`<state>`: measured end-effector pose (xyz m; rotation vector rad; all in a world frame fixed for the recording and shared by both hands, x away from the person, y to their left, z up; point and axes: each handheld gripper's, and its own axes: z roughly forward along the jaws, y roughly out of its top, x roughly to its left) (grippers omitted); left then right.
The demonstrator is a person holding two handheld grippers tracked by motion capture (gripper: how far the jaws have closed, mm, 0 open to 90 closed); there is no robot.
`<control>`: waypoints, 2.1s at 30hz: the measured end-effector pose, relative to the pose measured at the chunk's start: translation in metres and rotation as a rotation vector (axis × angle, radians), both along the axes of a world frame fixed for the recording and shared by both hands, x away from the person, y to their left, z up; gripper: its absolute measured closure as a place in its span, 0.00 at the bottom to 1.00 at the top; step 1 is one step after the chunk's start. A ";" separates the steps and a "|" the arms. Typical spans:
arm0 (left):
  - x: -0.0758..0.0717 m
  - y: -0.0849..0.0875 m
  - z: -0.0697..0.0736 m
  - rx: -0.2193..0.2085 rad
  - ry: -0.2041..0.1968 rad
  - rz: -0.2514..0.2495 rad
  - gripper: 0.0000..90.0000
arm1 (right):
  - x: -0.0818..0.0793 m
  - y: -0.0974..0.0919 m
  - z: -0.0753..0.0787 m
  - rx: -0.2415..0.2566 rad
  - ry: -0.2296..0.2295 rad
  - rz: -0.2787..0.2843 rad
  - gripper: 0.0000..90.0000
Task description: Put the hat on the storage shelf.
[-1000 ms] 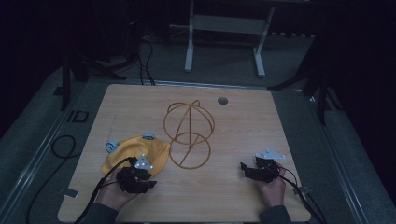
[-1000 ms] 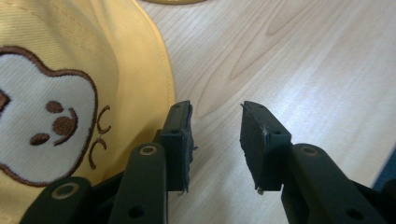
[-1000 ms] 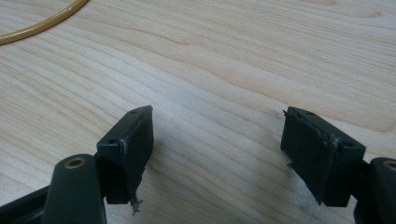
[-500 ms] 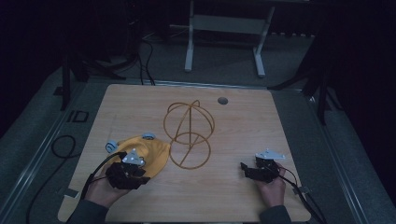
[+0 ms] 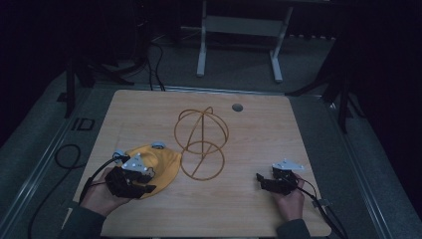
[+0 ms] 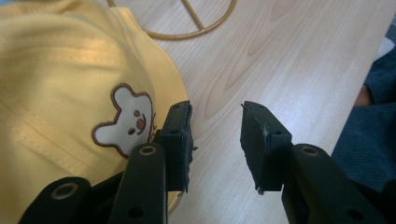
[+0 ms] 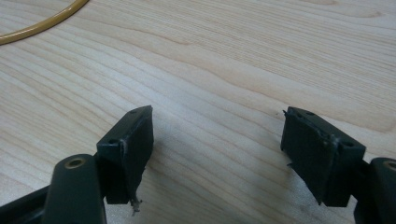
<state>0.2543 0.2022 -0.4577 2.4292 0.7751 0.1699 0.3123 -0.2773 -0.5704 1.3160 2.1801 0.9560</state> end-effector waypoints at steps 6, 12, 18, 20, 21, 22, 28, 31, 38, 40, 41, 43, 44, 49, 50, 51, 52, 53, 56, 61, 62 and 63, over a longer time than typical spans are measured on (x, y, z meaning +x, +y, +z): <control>0.003 0.006 0.017 0.000 -0.031 -0.014 0.70 | 0.000 0.000 0.000 0.000 0.000 0.000 0.28; 0.006 0.012 0.034 -0.001 -0.059 -0.008 0.69 | 0.000 0.000 0.000 0.000 0.000 0.000 0.28; 0.010 0.015 0.045 0.000 -0.068 -0.006 0.67 | 0.000 0.000 0.000 0.000 0.000 0.000 0.28; 0.012 0.016 0.048 0.005 -0.070 -0.010 0.67 | 0.000 0.000 0.000 0.000 0.000 0.000 0.28; 0.014 0.016 0.050 0.002 -0.072 -0.007 0.67 | 0.000 0.000 0.000 0.000 0.000 0.000 0.28; 0.016 0.016 0.053 0.005 -0.076 -0.010 0.65 | 0.000 0.000 0.000 0.000 0.000 0.000 0.28; 0.023 0.016 0.057 0.015 -0.085 -0.006 0.62 | 0.000 0.000 0.000 0.000 0.001 0.000 0.28; 0.033 0.015 0.061 0.027 -0.097 0.013 0.58 | 0.000 0.000 0.000 0.000 0.001 0.000 0.28; 0.054 0.016 0.059 0.102 -0.069 0.030 0.47 | 0.000 0.000 0.000 0.000 -0.001 0.000 0.28; 0.054 0.016 0.059 0.102 -0.069 0.030 0.47 | 0.000 0.000 0.000 0.000 -0.001 -0.001 0.28; 0.064 0.015 0.055 0.148 -0.051 0.027 0.45 | 0.000 0.000 0.000 0.001 -0.001 -0.001 0.28; 0.069 0.013 0.051 0.194 -0.042 0.024 0.44 | 0.000 0.000 0.000 0.000 -0.001 -0.001 0.28; 0.072 0.012 0.048 0.205 -0.028 0.020 0.43 | 0.000 0.000 0.000 0.000 -0.001 -0.001 0.28; 0.087 0.007 0.040 0.267 0.037 -0.011 0.46 | 0.000 0.000 0.000 0.000 -0.001 0.000 0.28; 0.089 0.007 0.039 0.273 0.048 -0.015 0.46 | 0.000 0.000 0.000 0.000 -0.001 0.000 0.28; 0.089 0.007 0.039 0.273 0.048 -0.015 0.48 | 0.000 0.000 0.000 0.000 -0.001 0.000 0.28; 0.093 0.007 0.036 0.285 0.073 -0.026 0.49 | 0.000 0.000 0.000 0.000 -0.001 0.000 0.28; 0.095 0.007 0.034 0.293 0.088 -0.030 0.50 | 0.000 0.000 0.000 -0.001 -0.001 0.000 0.28; 0.100 0.009 0.030 0.320 0.127 -0.038 0.56 | 0.000 0.000 0.000 -0.001 -0.001 0.000 0.28; 0.103 0.008 0.024 0.374 0.146 -0.045 0.58 | 0.000 0.000 0.000 -0.001 -0.001 0.001 0.28; 0.104 0.006 0.020 0.403 0.160 -0.057 0.60 | 0.000 0.000 0.000 -0.001 -0.001 0.000 0.28; 0.104 0.006 0.020 0.403 0.160 -0.057 0.62 | 0.000 0.000 0.000 -0.001 -0.001 0.000 0.28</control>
